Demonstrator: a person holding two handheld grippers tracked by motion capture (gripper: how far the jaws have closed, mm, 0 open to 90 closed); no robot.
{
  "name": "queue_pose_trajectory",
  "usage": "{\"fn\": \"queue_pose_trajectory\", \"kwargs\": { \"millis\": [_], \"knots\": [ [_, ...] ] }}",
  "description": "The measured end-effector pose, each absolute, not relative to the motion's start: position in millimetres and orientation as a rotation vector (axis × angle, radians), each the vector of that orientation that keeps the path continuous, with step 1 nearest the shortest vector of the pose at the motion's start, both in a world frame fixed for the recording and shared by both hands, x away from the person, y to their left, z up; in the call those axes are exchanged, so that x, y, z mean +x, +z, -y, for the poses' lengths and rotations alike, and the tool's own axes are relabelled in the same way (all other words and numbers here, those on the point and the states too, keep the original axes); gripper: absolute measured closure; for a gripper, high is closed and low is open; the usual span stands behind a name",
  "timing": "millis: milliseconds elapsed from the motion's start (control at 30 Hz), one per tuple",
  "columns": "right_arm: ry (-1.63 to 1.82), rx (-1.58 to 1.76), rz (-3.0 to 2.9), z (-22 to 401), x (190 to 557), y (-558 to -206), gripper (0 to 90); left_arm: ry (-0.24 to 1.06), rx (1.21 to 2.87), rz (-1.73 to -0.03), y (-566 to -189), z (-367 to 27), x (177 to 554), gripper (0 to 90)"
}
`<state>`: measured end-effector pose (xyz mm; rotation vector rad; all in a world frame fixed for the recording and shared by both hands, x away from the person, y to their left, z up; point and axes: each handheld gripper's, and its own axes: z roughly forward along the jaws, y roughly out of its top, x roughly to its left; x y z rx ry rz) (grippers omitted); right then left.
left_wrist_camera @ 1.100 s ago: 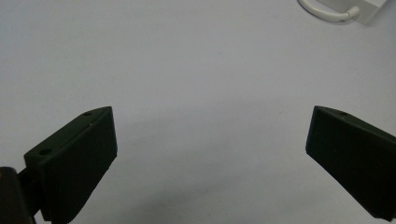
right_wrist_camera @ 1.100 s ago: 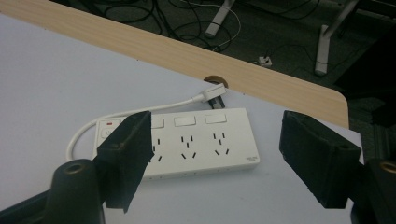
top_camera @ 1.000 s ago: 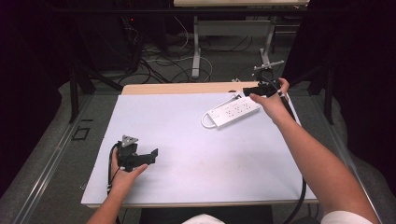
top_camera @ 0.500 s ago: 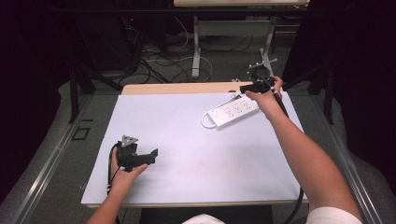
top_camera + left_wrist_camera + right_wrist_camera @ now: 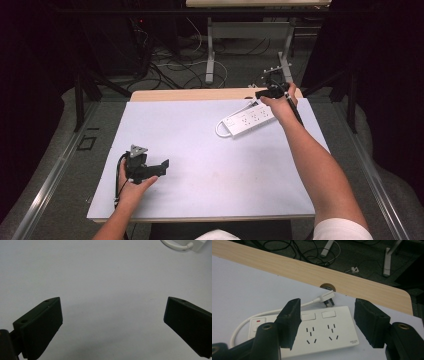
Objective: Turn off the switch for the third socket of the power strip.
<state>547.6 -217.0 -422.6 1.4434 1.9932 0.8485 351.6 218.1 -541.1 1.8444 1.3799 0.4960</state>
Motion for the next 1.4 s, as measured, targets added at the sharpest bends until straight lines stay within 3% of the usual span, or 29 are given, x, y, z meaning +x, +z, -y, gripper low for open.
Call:
{"fn": "queue_pose_trajectory", "kwargs": {
  "millis": [433, 1400],
  "knots": [
    [0.846, 1.467, -1.979, 217.5, 566.7, -442.1, 38.4, 0.494, 1.851, -1.384, -542.0, -219.3, 351.6, 2.1],
    [0.81, 1.589, -2.03, 224.3, 597.8, -479.6, 50.8, 0.477, 1.862, -1.405, -542.7, -222.7, 351.5, 2.1]
  ]
}}
